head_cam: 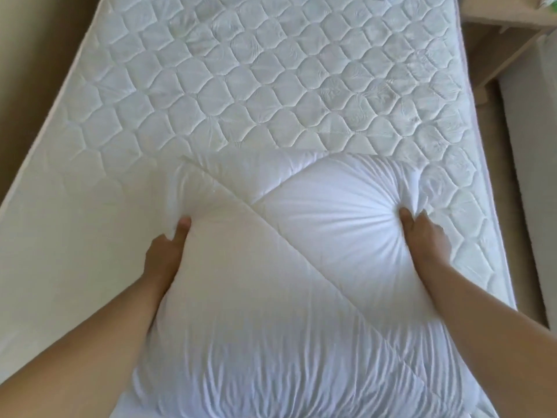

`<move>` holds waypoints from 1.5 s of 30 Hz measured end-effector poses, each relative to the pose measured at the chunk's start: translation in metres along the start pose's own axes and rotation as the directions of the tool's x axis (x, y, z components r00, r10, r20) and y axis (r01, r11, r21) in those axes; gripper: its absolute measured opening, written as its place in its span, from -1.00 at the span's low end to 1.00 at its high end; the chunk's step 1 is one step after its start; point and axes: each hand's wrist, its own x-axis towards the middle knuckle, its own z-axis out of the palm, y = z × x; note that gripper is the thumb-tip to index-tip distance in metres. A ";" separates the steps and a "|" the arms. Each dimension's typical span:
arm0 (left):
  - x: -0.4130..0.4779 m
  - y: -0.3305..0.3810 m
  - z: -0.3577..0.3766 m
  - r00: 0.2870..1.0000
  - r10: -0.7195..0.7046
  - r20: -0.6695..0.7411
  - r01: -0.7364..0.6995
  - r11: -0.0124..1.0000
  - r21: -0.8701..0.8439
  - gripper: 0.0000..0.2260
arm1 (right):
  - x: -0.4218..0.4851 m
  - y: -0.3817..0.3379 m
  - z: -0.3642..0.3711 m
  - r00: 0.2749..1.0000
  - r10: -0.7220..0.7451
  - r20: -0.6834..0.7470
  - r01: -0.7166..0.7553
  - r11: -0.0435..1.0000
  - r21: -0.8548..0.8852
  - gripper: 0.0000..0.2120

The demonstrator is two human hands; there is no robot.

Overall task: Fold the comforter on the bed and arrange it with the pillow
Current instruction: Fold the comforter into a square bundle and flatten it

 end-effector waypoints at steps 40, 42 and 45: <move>-0.021 -0.005 0.127 0.550 0.790 0.271 -0.667 0.220 0.712 -0.38 | -0.049 -0.018 0.103 0.780 -0.563 -0.273 0.535 0.826 -0.175 -0.30; 0.002 -0.013 0.147 0.545 0.793 0.271 -0.685 0.235 0.689 -0.34 | -0.032 -0.024 0.127 0.759 -0.575 -0.307 0.562 0.815 -0.140 -0.30; 0.041 -0.001 0.175 0.537 0.797 0.276 -0.695 0.232 0.681 -0.33 | 0.007 -0.047 0.152 0.731 -0.592 -0.340 0.600 0.795 -0.093 -0.32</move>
